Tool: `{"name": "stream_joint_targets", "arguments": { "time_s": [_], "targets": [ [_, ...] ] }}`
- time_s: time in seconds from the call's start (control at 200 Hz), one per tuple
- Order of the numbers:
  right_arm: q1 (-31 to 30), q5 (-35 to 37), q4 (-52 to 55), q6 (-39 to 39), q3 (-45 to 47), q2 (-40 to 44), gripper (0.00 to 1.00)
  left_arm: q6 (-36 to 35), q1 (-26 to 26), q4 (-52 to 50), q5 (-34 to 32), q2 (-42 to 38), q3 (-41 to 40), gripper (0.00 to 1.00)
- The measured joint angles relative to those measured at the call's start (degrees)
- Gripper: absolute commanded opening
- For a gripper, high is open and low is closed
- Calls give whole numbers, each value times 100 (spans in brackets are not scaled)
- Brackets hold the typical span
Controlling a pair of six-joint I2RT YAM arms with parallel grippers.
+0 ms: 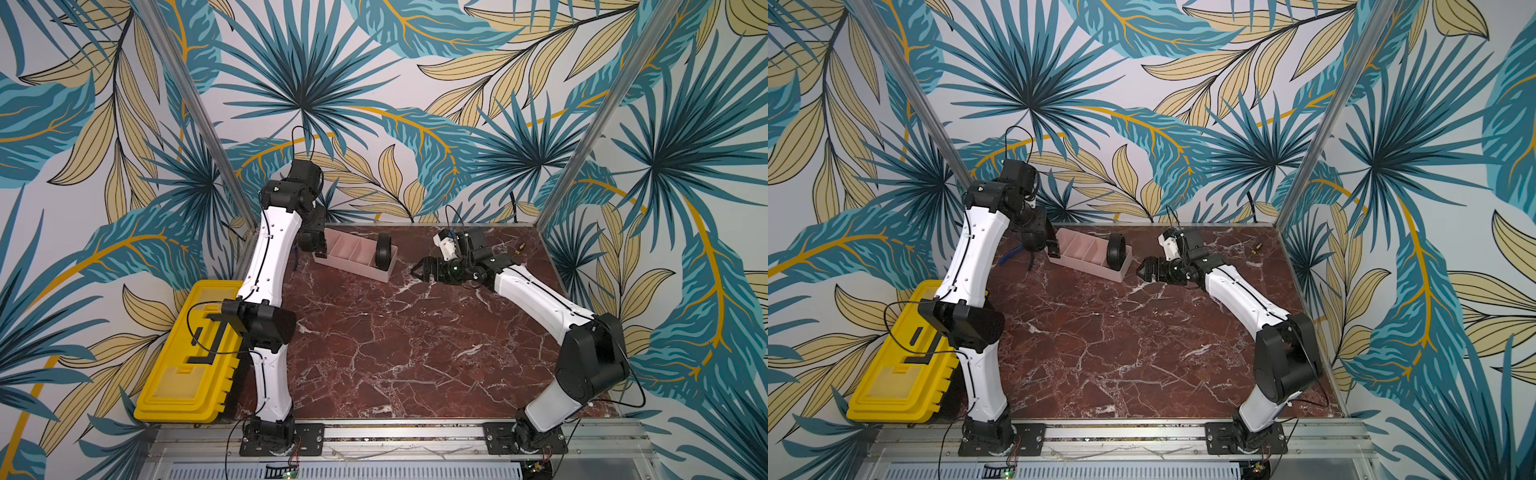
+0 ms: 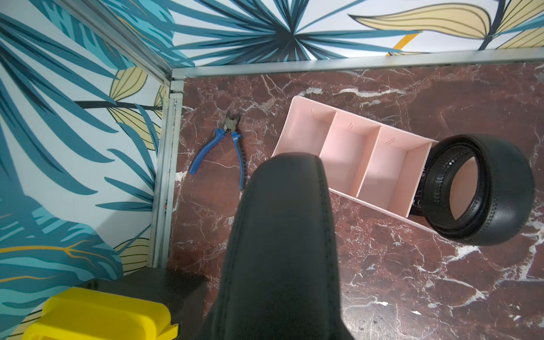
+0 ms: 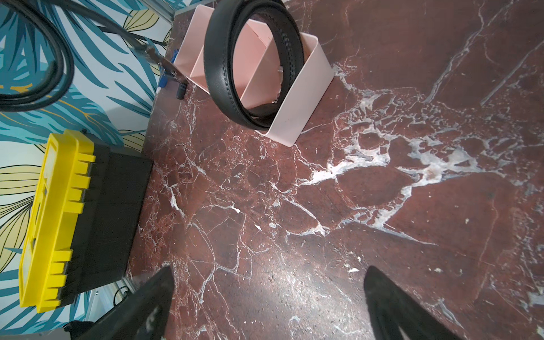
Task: Place the belts into the storage roll
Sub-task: Place the belt in the container.
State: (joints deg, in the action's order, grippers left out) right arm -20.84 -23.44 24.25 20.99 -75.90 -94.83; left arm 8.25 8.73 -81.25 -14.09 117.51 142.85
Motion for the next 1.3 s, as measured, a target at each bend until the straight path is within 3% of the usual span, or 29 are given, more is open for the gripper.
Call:
{"name": "stream_joint_targets", "arguments": {
  "time_s": [1.297],
  "targets": [
    [234,-37,-28,-7,83,0,99,-531,-52,1659,48,245,-22,0]
  ]
}}
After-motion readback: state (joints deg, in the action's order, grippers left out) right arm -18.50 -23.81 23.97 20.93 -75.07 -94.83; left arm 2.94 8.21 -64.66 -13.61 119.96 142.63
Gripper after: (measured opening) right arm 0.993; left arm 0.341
